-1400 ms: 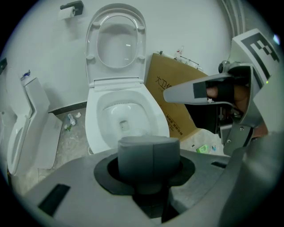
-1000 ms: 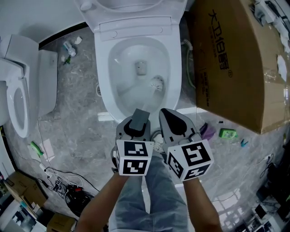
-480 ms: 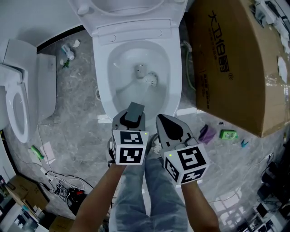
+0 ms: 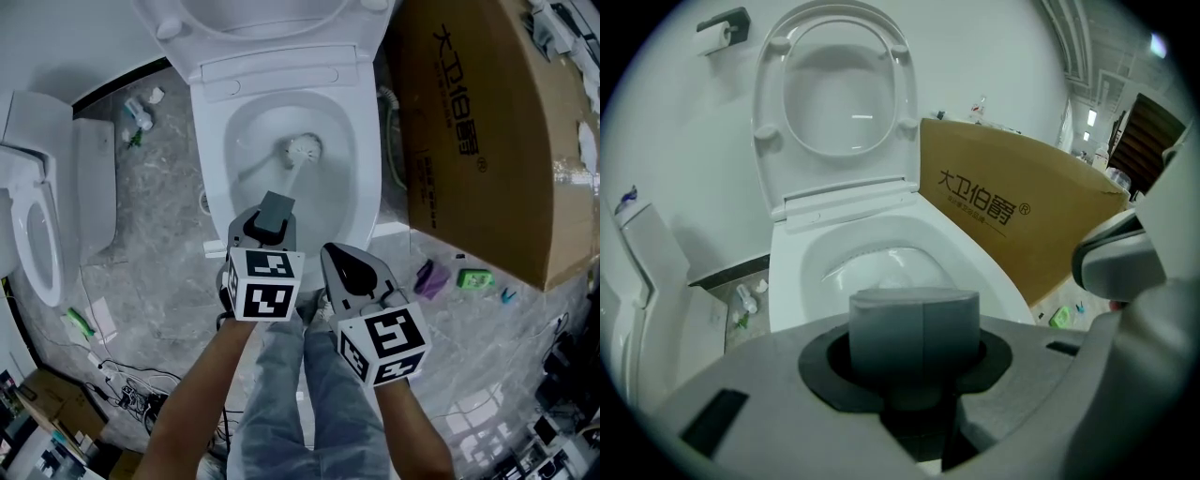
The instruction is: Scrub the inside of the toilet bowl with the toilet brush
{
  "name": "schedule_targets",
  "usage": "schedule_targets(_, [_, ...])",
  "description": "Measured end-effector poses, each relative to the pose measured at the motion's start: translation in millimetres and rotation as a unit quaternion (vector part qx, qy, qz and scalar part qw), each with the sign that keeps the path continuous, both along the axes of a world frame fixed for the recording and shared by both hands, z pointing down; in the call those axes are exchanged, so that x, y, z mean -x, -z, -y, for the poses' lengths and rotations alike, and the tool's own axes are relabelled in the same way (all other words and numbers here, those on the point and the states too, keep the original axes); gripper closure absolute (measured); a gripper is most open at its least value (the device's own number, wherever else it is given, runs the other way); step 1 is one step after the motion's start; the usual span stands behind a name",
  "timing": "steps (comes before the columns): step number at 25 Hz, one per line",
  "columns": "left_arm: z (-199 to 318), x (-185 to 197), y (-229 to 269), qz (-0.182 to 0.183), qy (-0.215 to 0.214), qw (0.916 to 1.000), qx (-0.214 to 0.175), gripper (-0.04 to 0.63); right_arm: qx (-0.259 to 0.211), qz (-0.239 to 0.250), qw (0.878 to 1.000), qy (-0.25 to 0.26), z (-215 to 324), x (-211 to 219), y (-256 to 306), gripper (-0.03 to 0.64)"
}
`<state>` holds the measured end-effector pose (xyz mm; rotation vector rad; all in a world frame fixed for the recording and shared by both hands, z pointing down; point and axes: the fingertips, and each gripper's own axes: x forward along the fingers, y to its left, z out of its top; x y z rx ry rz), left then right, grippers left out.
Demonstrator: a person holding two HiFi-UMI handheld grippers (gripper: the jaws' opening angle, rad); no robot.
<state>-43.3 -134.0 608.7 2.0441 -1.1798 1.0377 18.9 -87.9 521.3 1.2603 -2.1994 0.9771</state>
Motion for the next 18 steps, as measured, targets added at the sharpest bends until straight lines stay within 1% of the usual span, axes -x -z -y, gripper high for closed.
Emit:
schedule_targets(3, [11, 9, -1, 0.008, 0.0, 0.9999, -0.006, 0.437, 0.001, 0.0, 1.0, 0.0, 2, 4, -1, 0.62])
schedule_targets(8, [17, 30, -1, 0.011, 0.02, 0.9997, -0.003, 0.437, 0.006, 0.003, 1.0, 0.008, 2, 12, -3, 0.62])
schedule_targets(14, [9, 50, 7, 0.021, 0.043, 0.9988, -0.007, 0.437, 0.006, 0.004, 1.0, 0.021, -2, 18, -2, 0.62])
schedule_targets(18, [-8, 62, 13, 0.03, 0.062, 0.9976, 0.003, 0.437, 0.003, 0.002, 1.0, 0.03, -7, 21, 1, 0.62])
